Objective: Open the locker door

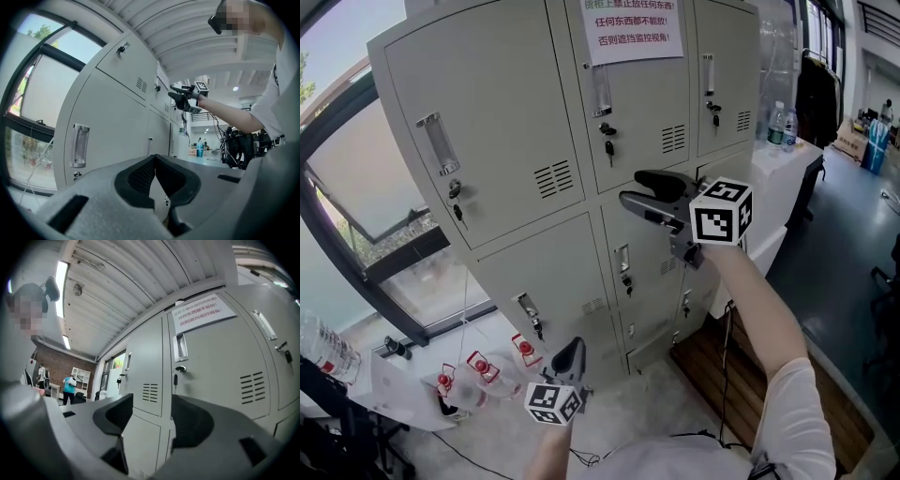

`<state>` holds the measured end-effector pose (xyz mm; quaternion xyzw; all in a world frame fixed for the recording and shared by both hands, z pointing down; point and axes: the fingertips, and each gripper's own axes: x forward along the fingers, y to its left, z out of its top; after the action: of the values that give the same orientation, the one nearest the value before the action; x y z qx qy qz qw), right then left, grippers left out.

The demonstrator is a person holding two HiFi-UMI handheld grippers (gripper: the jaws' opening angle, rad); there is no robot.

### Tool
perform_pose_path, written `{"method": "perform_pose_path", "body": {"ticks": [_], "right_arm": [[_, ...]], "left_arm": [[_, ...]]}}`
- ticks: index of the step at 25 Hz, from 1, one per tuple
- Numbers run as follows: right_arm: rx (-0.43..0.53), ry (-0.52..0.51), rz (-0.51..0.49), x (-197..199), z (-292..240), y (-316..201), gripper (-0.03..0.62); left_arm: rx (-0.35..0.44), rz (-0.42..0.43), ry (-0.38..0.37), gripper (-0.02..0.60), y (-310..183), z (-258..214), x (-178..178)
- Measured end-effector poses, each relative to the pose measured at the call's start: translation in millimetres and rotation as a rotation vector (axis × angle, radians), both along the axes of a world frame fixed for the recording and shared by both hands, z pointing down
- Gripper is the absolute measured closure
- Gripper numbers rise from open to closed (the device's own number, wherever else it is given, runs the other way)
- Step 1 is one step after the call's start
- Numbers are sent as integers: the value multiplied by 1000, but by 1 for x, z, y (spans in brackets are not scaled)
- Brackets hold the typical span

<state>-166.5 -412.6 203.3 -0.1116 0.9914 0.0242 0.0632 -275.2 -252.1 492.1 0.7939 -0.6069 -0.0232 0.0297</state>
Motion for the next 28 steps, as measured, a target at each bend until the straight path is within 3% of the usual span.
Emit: {"method": "perform_pose_path", "body": {"ticks": [9,18,28], "right_arm": [[40,-15,-101,-17,-63,-22,356],[54,-11,-136,-28,-107,-47,356],[54,3,-163,-49,-123,-64,356]], "left_arm": [[-19,24,7,572,-5,7,3],[-40,23,1,572,-8,12,-2],[-50,0,-40,572,-11,17,-12]]}}
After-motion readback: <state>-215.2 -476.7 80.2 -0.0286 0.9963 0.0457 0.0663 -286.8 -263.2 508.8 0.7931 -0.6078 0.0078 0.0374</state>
